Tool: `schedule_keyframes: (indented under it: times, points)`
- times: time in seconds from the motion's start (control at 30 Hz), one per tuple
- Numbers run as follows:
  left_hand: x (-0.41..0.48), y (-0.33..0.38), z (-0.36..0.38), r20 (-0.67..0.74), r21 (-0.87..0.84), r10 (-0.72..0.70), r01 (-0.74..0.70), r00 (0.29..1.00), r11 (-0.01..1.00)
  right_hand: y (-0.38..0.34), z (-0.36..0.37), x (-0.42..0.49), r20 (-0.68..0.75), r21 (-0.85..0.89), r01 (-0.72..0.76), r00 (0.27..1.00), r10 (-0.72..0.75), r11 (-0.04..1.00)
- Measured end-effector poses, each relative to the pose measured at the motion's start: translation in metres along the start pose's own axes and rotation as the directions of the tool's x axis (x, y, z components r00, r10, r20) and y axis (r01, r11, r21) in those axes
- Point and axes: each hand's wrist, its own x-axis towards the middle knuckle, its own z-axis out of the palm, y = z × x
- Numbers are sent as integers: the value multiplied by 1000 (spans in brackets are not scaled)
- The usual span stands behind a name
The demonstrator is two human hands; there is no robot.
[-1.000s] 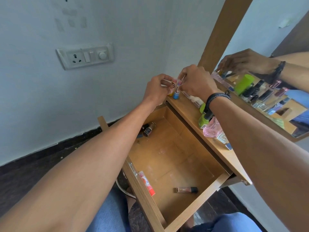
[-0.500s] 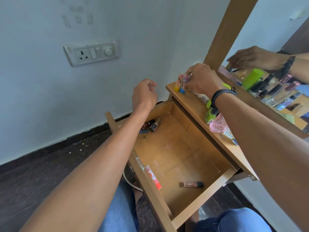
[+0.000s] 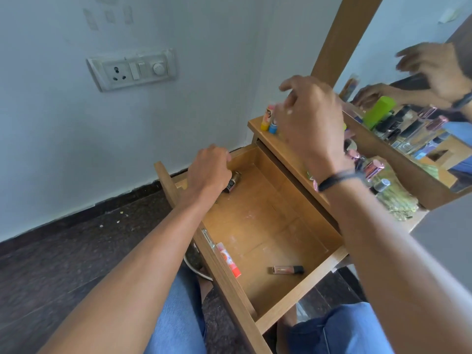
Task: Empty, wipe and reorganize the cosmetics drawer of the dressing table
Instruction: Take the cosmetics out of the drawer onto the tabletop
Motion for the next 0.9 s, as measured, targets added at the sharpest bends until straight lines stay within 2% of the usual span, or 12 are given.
schedule_keyframes:
  times: [0.07,0.13,0.23,0.3,0.37,0.47,0.6,0.83,0.9]
  points:
    - [-3,1,-3,6,40,15,-15,1000,999,-13,10,-37,14,66,12,1000,-13,998]
    - [-10,1,-5,32,154,24,-29,999,988,-14,31,-69,212,74,-51,977,34,996]
    - [-24,-1,-4,150,341,61,-109,987,934,-2,66,-99,508,55,-169,853,118,984]
    - [-29,-2,0,225,395,48,-137,973,908,4,86,-104,577,39,-213,802,152,976]
    - [-28,-3,5,236,420,50,-148,970,895,6,103,-103,622,33,-230,767,160,973]
    - [-28,-6,12,215,442,65,-156,974,883,6,122,-99,661,40,-250,732,162,967]
    - [-32,-10,17,219,477,42,-145,975,867,7,131,-103,617,45,-260,767,178,964]
    - [-30,-12,22,296,434,7,-140,955,890,15,120,-120,586,3,-292,776,235,957]
    - [-29,-13,23,313,423,8,-147,950,894,15,109,-119,553,29,-305,798,239,952]
